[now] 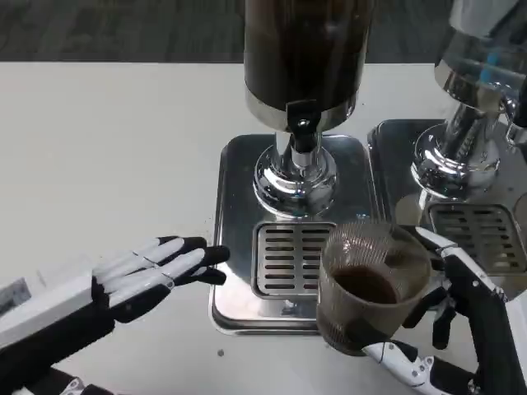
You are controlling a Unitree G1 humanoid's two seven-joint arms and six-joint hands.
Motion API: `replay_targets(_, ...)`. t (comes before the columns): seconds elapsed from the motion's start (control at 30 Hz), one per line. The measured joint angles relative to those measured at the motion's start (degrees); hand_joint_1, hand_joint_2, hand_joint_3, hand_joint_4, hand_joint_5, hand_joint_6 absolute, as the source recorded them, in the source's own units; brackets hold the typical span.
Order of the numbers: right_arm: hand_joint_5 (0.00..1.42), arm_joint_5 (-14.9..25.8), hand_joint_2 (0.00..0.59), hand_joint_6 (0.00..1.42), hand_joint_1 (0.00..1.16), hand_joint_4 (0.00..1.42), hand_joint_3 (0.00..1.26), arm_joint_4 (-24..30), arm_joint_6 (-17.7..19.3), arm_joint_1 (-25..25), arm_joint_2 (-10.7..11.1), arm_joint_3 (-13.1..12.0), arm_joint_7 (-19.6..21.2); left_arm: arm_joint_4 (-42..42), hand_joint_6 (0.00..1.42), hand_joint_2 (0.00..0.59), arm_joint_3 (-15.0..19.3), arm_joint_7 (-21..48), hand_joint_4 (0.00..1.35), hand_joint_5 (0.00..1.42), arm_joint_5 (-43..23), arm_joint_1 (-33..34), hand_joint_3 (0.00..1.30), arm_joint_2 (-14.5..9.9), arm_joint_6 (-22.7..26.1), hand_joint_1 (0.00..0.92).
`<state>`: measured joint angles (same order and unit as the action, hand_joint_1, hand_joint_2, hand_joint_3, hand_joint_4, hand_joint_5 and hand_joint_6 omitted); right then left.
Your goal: Grasp the cup under the faucet to collect the drink, then remove the cup.
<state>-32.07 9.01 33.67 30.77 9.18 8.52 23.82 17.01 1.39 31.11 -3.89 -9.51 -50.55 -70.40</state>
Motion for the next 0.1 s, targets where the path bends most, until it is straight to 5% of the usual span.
replay_targets(0.1,0.91,0.00,0.228,1.23,0.68,0.75,0.63,0.00,0.08,0.00,-0.09,0.00,-0.03,0.01,0.00,0.129,0.00,0.00,0.00,0.00,0.00,0.01,0.00,0.00,0.00,0.000)
